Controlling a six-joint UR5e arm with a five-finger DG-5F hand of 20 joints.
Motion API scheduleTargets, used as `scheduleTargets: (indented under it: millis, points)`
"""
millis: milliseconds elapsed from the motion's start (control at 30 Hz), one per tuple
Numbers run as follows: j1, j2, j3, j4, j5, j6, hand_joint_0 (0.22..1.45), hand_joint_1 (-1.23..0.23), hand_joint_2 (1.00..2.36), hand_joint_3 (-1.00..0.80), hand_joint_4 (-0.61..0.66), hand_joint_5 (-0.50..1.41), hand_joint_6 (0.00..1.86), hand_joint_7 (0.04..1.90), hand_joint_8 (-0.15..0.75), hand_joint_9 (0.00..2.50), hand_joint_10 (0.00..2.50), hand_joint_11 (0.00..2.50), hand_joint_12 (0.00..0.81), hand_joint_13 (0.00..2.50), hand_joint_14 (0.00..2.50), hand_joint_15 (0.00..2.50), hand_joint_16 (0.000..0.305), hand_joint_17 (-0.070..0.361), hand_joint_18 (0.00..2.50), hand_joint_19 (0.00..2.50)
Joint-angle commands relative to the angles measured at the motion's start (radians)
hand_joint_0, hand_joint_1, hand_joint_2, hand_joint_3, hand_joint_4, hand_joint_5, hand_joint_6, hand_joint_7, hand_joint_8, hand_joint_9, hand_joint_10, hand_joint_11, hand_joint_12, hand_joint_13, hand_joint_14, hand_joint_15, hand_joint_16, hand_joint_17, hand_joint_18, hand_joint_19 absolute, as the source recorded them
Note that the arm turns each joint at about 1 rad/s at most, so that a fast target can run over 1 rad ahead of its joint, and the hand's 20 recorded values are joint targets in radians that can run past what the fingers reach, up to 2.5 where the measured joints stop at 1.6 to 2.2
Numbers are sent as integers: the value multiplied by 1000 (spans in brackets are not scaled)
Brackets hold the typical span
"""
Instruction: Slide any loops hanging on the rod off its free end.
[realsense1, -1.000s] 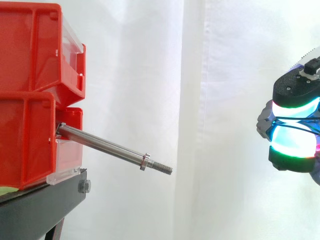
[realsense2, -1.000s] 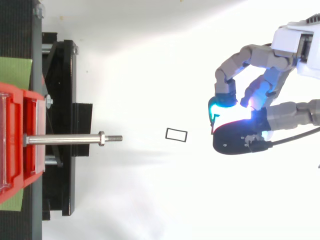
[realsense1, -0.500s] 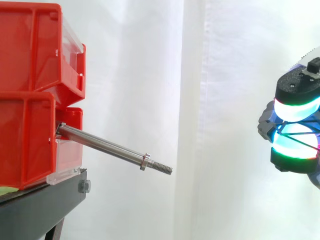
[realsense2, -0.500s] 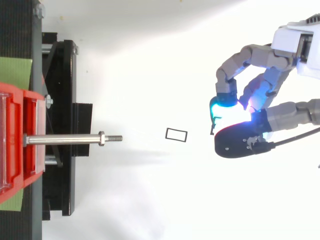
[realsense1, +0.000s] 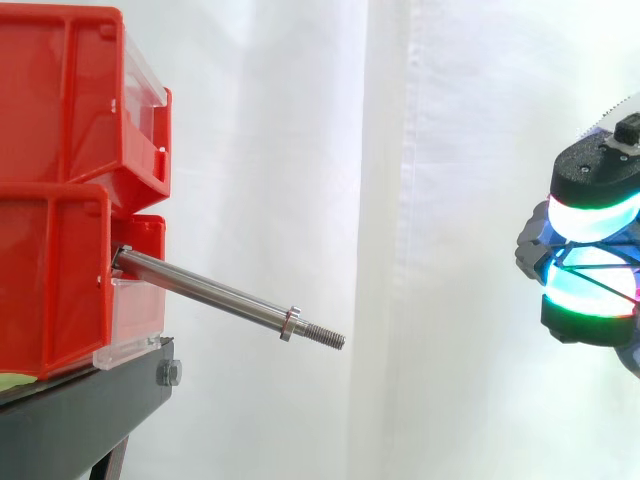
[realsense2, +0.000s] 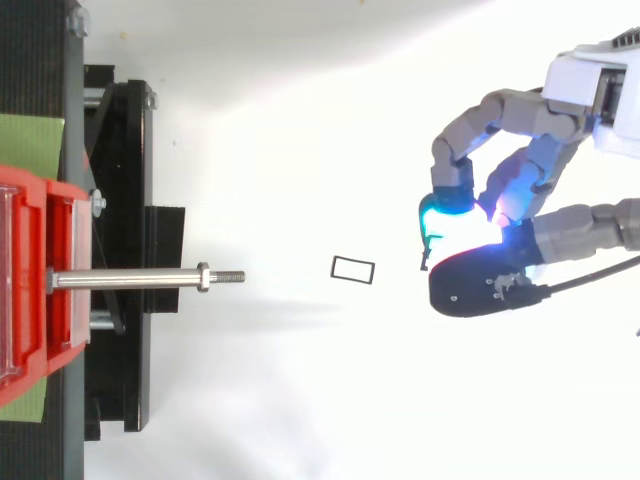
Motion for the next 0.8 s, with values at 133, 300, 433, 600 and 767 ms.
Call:
scheduleTargets:
  millis: [133, 300, 433, 600, 767]
  points:
    - [1, 0, 0, 0, 0, 0, 606, -795, 1005, 25, -31, -96, 924, 1045, 335, 1302, 26, 990, 412, 963, 17, 511, 61, 138, 1034, 467]
    - [-1, 0, 0, 2, 0, 0, 589, -729, 1018, -238, 28, -110, 924, 1008, 271, 1255, 31, 1022, 350, 896, 21, 551, 48, 108, 899, 565]
    - [1, 0, 0, 0, 0, 0, 587, -601, 1009, -390, 40, -99, 910, 1042, 269, 1266, 31, 1004, 348, 896, 21, 547, 48, 107, 894, 566]
    - [1, 0, 0, 0, 0, 0, 583, -601, 1016, -279, 28, -92, 905, 1071, 271, 1271, 31, 1007, 350, 897, 22, 543, 48, 108, 893, 567]
    - [-1, 0, 0, 2, -2, 0, 574, -677, 1017, -122, 47, -97, 913, 1029, 309, 1281, 30, 1009, 388, 932, 20, 525, 56, 125, 967, 516]
